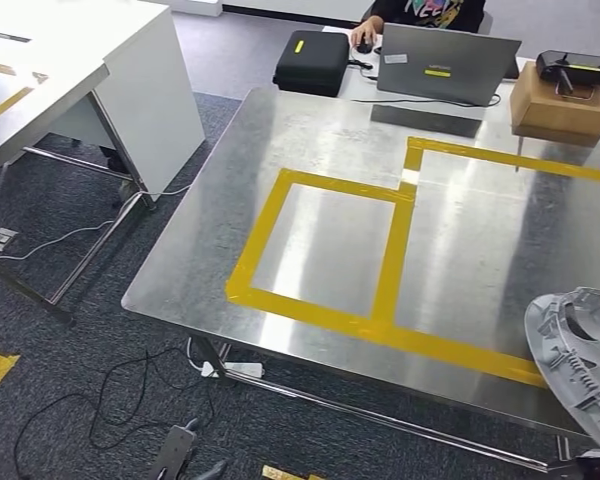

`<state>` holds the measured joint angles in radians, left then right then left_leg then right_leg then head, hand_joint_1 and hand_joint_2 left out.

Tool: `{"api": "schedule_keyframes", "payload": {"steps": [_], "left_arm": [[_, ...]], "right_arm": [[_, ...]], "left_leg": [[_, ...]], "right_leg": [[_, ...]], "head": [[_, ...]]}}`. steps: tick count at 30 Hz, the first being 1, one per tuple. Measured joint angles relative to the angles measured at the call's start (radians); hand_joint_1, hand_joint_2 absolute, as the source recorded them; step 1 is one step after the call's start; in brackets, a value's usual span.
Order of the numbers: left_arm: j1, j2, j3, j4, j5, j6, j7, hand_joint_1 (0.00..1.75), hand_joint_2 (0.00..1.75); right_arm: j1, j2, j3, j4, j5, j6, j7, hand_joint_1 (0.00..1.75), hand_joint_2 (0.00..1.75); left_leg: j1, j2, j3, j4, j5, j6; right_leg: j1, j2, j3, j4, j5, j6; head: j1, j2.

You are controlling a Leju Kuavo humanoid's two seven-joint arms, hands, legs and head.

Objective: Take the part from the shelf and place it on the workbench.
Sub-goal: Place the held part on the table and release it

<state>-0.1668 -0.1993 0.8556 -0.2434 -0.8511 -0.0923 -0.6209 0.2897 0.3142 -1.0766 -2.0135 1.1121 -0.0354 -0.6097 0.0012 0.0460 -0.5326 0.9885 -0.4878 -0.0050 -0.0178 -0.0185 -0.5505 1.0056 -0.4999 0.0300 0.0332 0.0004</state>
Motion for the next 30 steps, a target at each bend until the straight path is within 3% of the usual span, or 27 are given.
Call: {"api": "schedule_keyframes", "payload": {"steps": [4, 9, 15, 22, 30], "left_arm": [[-0.004, -0.002, -0.002, 0.0, -0.009, -0.006, 0.005, 0.0, 1.75], [-0.015, -0.02, -0.01, 0.0, -0.01, 0.009, 0.012, 0.0, 1.75], [-0.028, -0.048, -0.035, 0.0, -0.016, 0.024, 0.026, 0.0, 1.75], [-0.031, -0.051, -0.054, 0.0, -0.018, 0.021, 0.028, 0.0, 1.75], [-0.038, -0.055, -0.086, 0.0, -0.03, 0.019, 0.045, 0.0, 1.75]], "right_arm": [[-0.1, -0.037, -0.111, 0.032, 0.117, 0.076, -0.022, 1.75, 1.75], [-0.142, -0.084, -0.091, 0.074, 0.204, 0.06, 0.048, 1.75, 1.75], [-0.067, -0.178, 0.189, 0.128, 0.174, -0.05, 0.318, 1.75, 1.75], [-0.009, -0.26, 0.386, 0.154, 0.189, -0.096, 0.408, 1.75, 1.75], [0.007, -0.373, 0.738, 0.2, 0.303, -0.173, 0.629, 1.75, 1.75]], "left_leg": [[-0.003, -0.001, -0.002, 0.001, 0.001, 0.002], [-0.005, -0.001, -0.003, 0.003, 0.001, 0.002], [-0.006, -0.001, -0.004, 0.003, 0.002, 0.003], [-0.006, -0.001, -0.005, 0.003, 0.002, 0.004], [-0.006, -0.001, -0.005, 0.003, 0.003, 0.005]], "right_leg": [[-0.003, -0.002, 0.001, -0.001, 0.003, 0.004], [-0.005, -0.002, 0.001, -0.001, 0.004, 0.006], [-0.006, -0.002, 0.0, -0.002, 0.005, 0.007], [-0.006, -0.002, -0.001, -0.001, 0.005, 0.007], [-0.006, -0.001, -0.002, -0.001, 0.006, 0.008]], "head": [[0.0, 0.0], [0.0, 0.0], [0.0, 0.0], [0.0, 0.0], [0.0, 0.0]]}}
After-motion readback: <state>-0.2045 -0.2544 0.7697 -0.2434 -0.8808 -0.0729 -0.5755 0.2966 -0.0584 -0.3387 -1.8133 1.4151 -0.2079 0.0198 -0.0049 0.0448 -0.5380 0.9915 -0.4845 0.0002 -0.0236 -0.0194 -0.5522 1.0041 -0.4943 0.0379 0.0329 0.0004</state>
